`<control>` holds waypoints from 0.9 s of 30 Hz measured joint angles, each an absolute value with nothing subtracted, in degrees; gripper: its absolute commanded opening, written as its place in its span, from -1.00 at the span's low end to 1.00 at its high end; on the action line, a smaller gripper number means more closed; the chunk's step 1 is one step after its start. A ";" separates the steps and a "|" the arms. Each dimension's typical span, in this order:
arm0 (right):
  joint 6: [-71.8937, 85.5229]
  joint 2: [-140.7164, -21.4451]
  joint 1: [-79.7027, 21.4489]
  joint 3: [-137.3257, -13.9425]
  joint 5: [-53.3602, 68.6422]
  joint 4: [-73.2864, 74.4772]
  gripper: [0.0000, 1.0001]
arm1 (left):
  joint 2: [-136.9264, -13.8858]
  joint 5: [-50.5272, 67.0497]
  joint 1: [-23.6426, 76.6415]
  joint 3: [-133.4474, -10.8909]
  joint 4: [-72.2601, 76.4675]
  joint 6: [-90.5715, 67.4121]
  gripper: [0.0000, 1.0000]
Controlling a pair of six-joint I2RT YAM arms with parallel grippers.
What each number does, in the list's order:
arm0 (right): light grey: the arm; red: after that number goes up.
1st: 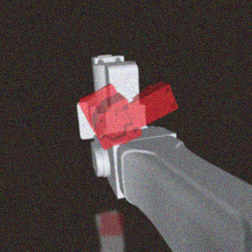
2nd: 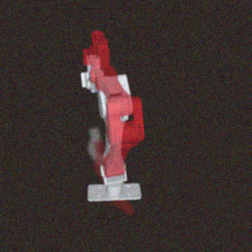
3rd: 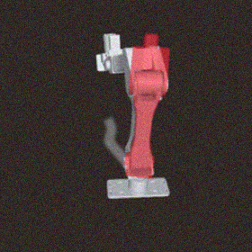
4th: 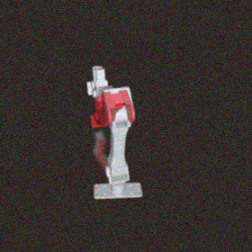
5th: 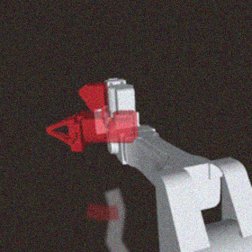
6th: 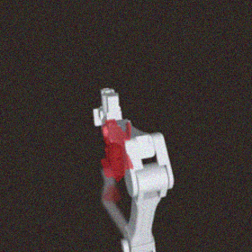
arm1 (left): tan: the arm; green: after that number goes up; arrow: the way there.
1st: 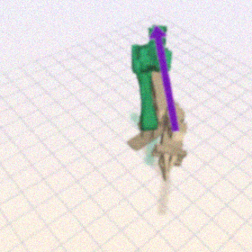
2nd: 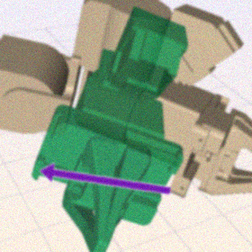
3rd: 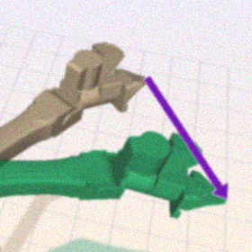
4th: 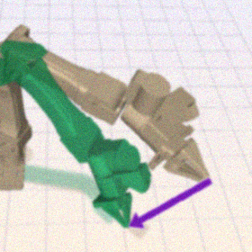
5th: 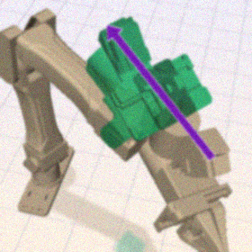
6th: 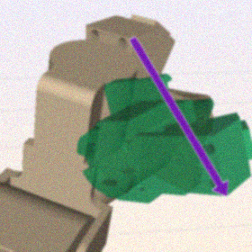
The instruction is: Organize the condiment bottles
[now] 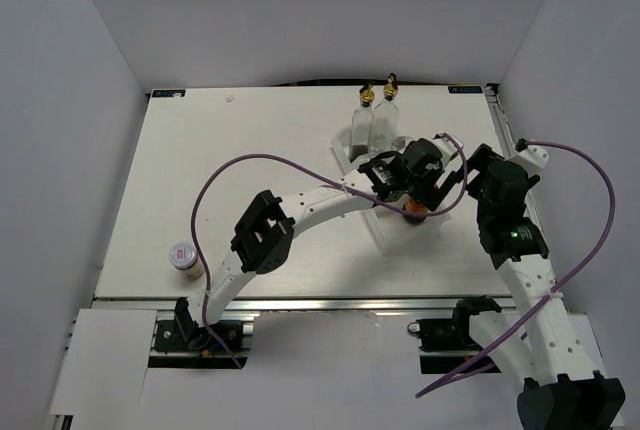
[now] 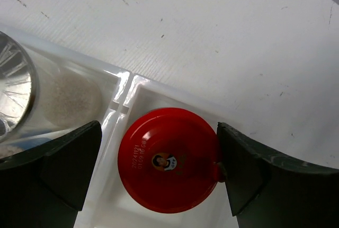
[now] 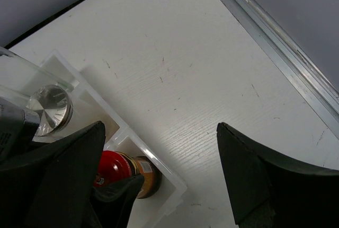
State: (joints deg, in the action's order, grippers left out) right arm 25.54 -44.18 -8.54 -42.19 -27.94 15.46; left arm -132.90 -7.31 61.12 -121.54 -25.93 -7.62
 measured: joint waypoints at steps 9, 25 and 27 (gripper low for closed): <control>25.52 -44.12 -8.25 -42.19 -26.74 14.46 0.79 | -132.07 -9.82 61.14 -121.64 -27.20 -6.94 0.96; 20.73 -42.61 -8.27 -41.19 -3.64 5.13 0.79 | -100.22 -28.67 60.47 -99.72 -25.10 -8.67 0.96; 20.27 -44.01 -8.27 -41.69 -1.76 4.89 0.79 | -99.53 -29.54 60.29 -99.72 -24.43 -8.91 0.96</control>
State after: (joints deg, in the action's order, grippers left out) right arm 20.27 -44.01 -8.27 -41.69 -1.76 4.89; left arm -99.53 -29.54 60.29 -99.72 -24.43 -8.91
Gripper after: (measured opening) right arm 0.895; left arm 0.982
